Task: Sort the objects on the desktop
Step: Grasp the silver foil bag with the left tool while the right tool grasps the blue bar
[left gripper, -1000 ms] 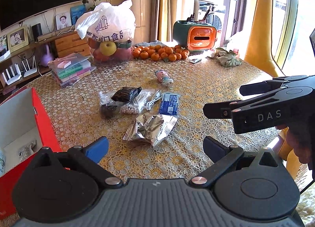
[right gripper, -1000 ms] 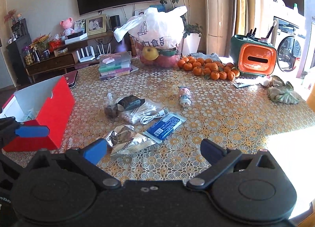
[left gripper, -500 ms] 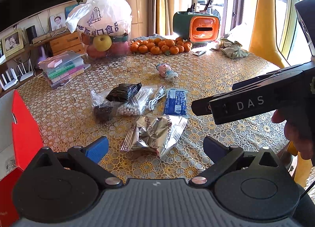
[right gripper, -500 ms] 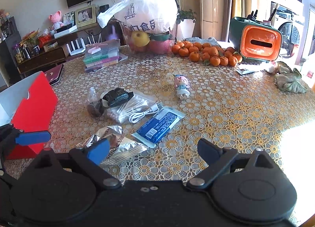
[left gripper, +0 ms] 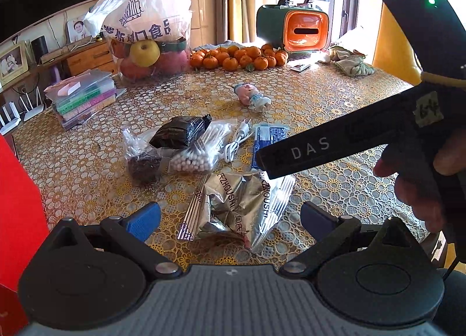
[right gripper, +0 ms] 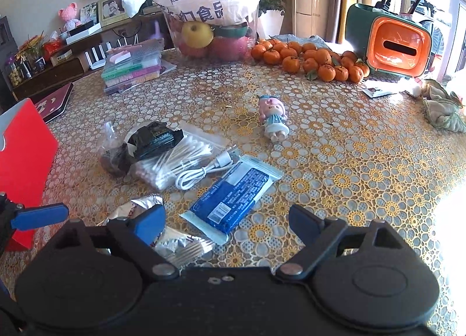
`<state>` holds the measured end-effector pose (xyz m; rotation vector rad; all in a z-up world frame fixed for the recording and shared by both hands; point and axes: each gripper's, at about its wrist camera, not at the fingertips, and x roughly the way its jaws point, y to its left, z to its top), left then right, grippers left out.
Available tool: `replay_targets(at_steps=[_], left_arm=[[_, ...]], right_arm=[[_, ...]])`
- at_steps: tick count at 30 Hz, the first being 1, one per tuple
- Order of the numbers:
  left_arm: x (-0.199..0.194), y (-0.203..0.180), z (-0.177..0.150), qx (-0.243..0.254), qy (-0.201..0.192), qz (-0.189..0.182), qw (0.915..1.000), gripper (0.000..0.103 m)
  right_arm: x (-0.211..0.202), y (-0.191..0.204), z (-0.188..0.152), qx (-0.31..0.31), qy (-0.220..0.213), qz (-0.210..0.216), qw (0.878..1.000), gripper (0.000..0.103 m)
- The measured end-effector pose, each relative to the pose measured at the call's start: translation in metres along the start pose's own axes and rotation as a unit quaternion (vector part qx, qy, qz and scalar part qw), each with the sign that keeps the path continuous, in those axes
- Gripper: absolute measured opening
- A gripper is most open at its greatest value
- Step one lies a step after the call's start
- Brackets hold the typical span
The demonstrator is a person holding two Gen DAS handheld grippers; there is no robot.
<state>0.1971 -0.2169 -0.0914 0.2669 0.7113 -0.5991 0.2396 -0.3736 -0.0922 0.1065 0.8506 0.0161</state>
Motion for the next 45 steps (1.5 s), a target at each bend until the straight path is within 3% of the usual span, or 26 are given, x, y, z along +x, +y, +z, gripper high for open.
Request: replay_targets(at_steps=[21, 30, 35, 45], left_arm=[[0.020, -0.002, -0.003, 0.008, -0.011, -0.003, 0.9999, 0.100], [0.031, -0.013, -0.002, 0.040, -0.009, 0.001, 0.9991, 0.094], [0.039, -0.011, -0.001, 0.030, -0.001, 0.000, 0.9995, 0.088], [0.041, -0.011, 0.000, 0.028, 0.008, 0.014, 0.9995, 0.057]], right_arm=[[0.043, -0.002, 0.009, 0.026, 0.017, -0.048, 0.998, 0.084], [0.040, 0.002, 0.006, 0.004, 0.013, -0.066, 0.998, 0.067], [0.037, -0.001, 0.006, 0.005, 0.012, -0.067, 0.998, 0.055], [0.032, -0.005, 0.005, 0.015, 0.011, -0.063, 0.998, 0.039]])
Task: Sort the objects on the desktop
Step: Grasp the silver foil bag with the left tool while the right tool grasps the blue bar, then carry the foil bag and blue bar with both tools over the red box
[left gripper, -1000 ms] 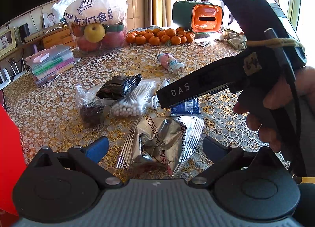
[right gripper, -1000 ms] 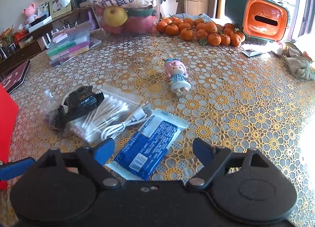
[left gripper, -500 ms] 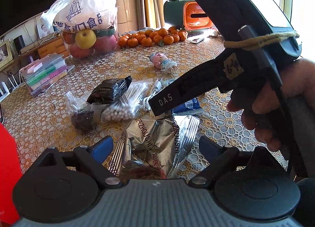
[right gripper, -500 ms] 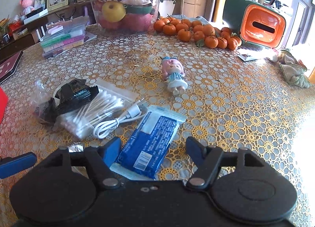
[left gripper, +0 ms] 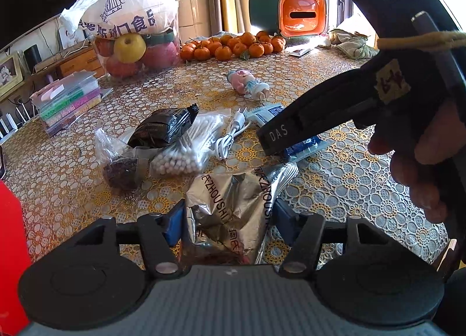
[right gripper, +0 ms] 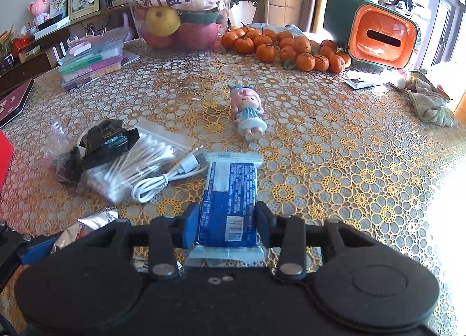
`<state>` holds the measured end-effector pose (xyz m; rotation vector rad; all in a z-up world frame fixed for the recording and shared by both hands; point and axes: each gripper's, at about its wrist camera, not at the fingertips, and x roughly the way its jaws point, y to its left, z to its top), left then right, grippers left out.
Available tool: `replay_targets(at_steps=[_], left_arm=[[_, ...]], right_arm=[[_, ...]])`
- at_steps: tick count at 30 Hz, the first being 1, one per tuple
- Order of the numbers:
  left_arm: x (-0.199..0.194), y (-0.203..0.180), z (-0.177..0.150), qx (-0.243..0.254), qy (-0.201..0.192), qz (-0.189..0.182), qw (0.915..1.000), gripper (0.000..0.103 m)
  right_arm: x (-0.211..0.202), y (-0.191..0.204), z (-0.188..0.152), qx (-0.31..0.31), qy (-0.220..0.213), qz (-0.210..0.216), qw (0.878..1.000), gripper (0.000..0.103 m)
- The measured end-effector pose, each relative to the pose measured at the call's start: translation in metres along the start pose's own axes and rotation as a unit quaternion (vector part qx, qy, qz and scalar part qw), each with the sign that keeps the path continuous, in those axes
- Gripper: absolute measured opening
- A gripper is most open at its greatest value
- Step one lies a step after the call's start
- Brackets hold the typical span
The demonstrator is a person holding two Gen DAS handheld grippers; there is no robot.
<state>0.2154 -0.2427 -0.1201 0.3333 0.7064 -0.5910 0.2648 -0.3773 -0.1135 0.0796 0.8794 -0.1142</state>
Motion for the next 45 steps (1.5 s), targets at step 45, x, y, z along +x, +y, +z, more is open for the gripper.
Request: replay_targets(at_steps=[45], left_arm=[[-0.127, 0.015, -0.005, -0.058, -0.007, 0.029, 0.9979, 0.051]], right_arm=[[-0.137, 0.026, -0.033, -0.032, -0.046, 0.088, 0.995, 0.038]])
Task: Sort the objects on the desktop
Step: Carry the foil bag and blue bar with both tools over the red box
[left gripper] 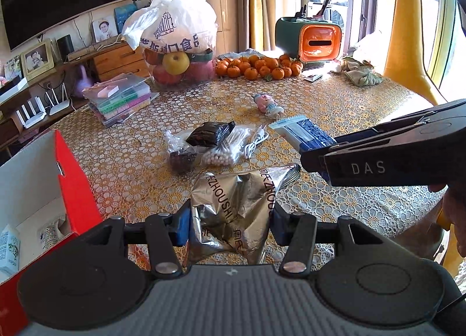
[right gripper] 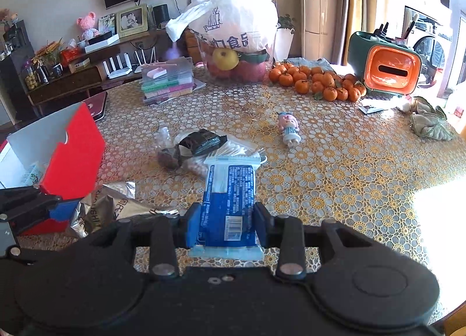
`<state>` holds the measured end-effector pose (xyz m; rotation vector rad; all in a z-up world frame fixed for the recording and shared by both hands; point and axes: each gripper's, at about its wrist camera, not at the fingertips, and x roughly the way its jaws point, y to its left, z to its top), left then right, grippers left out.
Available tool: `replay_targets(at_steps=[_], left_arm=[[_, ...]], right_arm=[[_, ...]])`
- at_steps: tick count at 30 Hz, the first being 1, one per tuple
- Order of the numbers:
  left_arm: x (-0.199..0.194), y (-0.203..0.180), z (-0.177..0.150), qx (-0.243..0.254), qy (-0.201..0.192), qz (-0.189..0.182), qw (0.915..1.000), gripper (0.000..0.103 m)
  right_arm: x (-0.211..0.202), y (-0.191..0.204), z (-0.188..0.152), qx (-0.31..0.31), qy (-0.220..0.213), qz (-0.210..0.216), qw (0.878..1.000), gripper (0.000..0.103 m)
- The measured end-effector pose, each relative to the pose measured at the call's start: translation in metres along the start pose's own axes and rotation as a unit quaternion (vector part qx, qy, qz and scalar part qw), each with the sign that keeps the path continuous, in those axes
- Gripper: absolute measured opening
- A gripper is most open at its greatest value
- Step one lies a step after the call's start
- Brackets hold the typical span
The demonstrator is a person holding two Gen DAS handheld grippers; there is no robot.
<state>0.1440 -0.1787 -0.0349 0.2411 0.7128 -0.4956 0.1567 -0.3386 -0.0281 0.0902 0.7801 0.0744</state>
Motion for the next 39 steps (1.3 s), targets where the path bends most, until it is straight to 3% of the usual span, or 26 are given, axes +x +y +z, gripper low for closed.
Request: replay_targets(at_steps=[3, 27, 39], left_arm=[[-0.013, 0.005, -0.001, -0.011, -0.005, -0.008, 0.9999, 0.051], [-0.111, 0.059, -0.016, -0.035, -0.032, 0.046, 0.9978, 0.051], [-0.143, 0.108, -0.037, -0.075, -0.038, 0.073, 0.9938, 0.051]], right_arm=[[-0.012, 0.009, -0.001, -0.008, -0.006, 0.010, 1.000, 0.038], [-0.075, 0.086, 0.010, -0.061, -0.048, 0.073, 0.994, 0.038], [-0.074, 0.135, 0.019, -0.094, -0.049, 0.118, 0.987, 0.038]])
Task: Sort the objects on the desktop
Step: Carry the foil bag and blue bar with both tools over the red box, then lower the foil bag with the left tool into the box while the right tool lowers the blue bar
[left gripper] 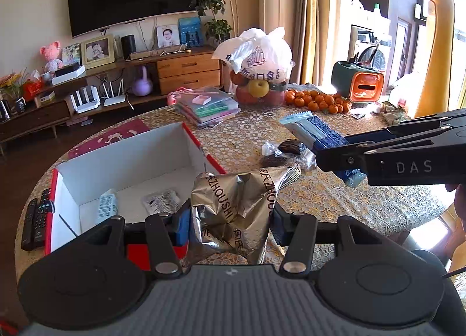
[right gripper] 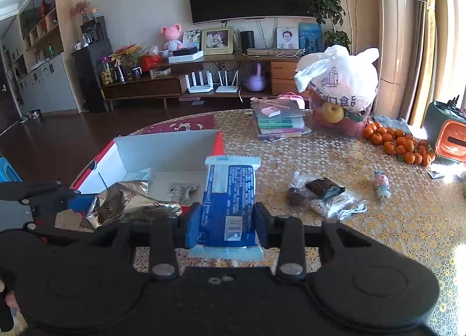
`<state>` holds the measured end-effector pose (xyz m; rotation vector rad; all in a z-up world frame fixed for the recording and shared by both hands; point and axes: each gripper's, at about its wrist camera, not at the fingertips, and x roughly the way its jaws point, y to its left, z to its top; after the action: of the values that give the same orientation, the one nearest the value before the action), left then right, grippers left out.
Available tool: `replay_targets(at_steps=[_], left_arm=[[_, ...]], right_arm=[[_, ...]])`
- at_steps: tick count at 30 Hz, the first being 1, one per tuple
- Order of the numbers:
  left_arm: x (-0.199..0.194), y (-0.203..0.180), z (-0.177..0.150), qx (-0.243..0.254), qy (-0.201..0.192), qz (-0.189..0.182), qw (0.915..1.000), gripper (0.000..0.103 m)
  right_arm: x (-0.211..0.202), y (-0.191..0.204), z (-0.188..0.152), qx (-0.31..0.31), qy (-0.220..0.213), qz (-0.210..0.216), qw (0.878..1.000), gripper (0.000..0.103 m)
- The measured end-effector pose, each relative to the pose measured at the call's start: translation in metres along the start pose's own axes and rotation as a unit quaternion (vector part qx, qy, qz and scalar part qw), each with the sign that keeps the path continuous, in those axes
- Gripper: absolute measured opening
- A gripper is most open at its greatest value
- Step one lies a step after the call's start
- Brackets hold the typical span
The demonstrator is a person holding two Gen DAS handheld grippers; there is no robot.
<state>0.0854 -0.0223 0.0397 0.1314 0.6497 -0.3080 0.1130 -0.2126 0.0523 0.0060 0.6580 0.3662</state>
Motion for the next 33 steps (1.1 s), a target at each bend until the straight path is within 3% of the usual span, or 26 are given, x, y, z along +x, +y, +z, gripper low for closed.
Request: replay_targets(at_steps=[21, 33], left_arm=[[0.044, 0.099, 0.003, -0.040, 0.034, 0.071, 0.9961, 0.051], [0.092, 0.129, 0.013, -0.052, 0.070, 0.080, 0.9930, 0.051]], right_arm=[[0.066, 0.057, 0.039, -0.048, 0.017, 0.064, 0.997, 0.038], [0.125, 0.067, 0.044, -0.051, 0.057, 0.051, 0.996, 0.038]])
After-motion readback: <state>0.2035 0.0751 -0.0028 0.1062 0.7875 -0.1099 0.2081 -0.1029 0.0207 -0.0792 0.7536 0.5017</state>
